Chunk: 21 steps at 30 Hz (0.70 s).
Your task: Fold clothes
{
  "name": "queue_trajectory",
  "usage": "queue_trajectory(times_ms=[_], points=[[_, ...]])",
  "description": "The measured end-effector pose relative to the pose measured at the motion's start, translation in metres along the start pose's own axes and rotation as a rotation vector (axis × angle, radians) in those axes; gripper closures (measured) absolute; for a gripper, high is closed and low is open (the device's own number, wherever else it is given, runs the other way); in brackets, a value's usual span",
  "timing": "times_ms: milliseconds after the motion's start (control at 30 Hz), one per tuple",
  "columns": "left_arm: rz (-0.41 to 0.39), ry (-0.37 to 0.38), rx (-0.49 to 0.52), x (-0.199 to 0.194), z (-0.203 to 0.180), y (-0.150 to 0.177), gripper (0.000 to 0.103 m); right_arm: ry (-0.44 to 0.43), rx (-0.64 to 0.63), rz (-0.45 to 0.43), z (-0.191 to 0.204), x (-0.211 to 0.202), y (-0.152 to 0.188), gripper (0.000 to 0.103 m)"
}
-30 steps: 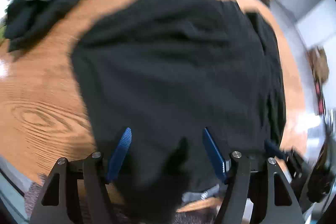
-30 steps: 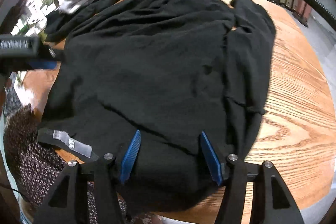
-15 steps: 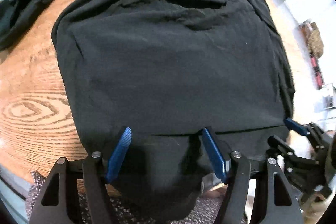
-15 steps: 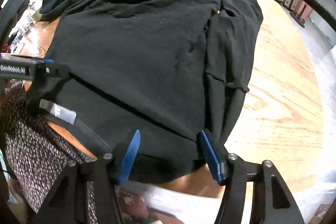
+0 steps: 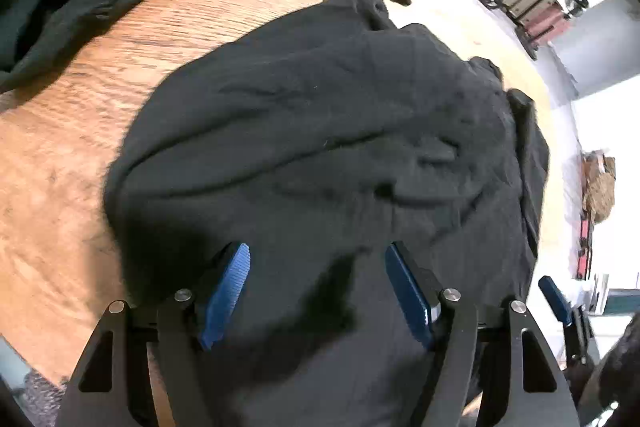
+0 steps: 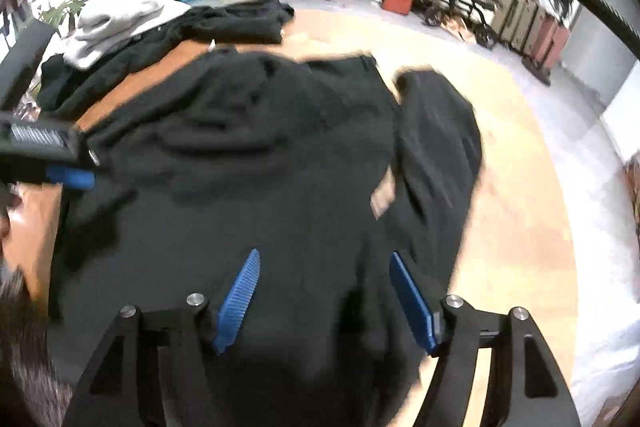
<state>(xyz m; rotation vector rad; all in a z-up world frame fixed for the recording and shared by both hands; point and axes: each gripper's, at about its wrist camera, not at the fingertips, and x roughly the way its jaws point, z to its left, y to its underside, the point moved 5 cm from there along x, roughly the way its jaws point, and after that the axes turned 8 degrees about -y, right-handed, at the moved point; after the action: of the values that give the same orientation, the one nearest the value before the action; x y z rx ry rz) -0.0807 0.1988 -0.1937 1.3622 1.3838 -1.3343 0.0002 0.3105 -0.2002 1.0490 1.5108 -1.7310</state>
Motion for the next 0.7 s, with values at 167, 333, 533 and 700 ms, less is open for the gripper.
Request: queue_trajectory(times_ms=[167,333,533,700], points=[[-0.102,-0.052,0.078,0.008,-0.014,0.006,0.031,-0.038,0.008,0.045,0.018,0.052,-0.025,0.032],[-0.154,-0.025,0.099,0.004,-0.013,0.013,0.031,-0.052,0.027,0.074,0.015,0.074,-0.015,0.032],[-0.138,0.076,0.098,0.000,-0.002,0.017,0.031,-0.029,0.060,0.099,-0.019,0.046,0.016,0.034],[-0.090,0.179,0.146,-0.001,-0.030,0.026,0.031,0.012,0.128,0.125,-0.048,0.018,0.052,0.036]])
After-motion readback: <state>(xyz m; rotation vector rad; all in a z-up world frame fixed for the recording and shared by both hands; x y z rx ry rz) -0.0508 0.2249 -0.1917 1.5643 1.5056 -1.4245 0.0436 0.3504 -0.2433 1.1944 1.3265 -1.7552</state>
